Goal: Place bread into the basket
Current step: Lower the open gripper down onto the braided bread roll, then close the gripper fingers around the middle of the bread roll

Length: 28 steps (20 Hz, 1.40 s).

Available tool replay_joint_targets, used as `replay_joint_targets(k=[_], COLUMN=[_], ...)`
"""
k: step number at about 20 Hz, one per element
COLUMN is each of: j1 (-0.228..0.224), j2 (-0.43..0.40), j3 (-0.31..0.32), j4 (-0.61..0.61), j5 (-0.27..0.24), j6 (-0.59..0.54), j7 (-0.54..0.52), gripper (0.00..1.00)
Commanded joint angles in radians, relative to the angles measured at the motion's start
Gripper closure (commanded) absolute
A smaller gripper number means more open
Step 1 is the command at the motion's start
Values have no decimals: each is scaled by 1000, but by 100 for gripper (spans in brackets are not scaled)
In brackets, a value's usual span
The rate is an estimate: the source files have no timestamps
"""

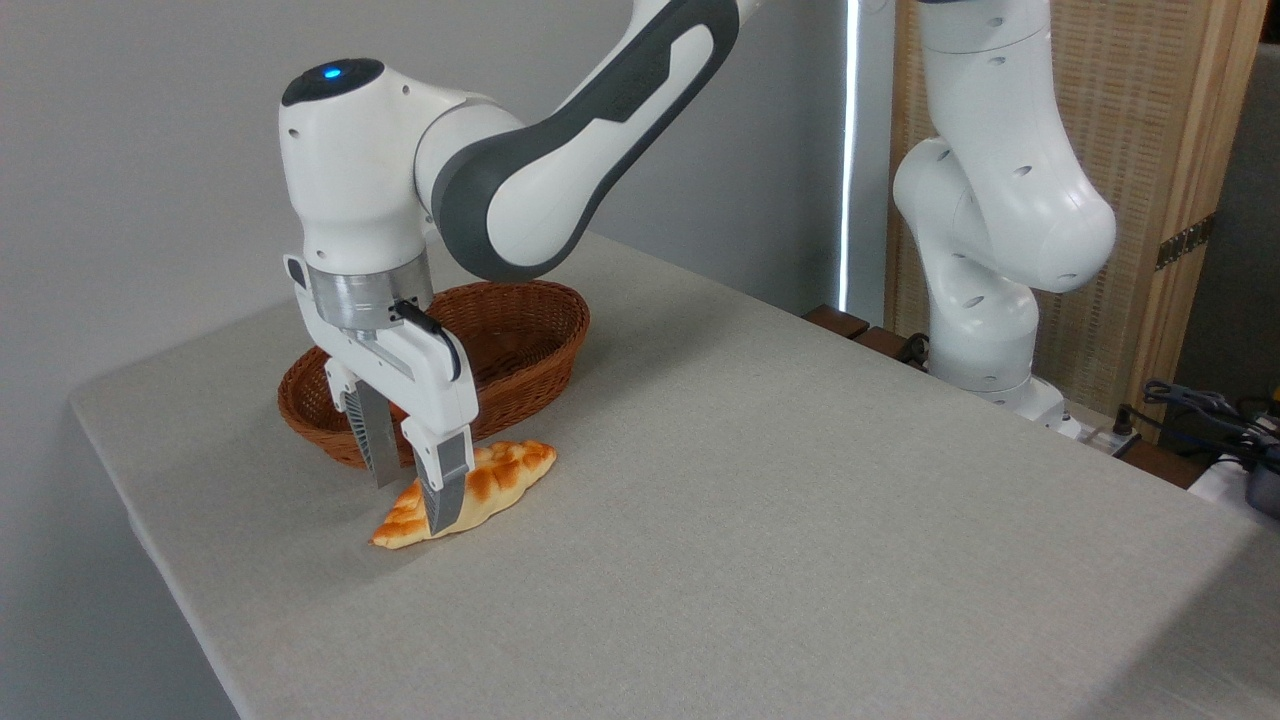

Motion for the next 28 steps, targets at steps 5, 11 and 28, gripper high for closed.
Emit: replay_joint_targets(k=[5, 11, 28], j1=[-1, -1, 1], j2=[14, 26, 28], j3=[4, 3, 3], j4=[-2, -2, -2], j5=[1, 2, 2], j6=[11, 8, -1], j7=[0, 0, 14], gripper=[0, 0, 61])
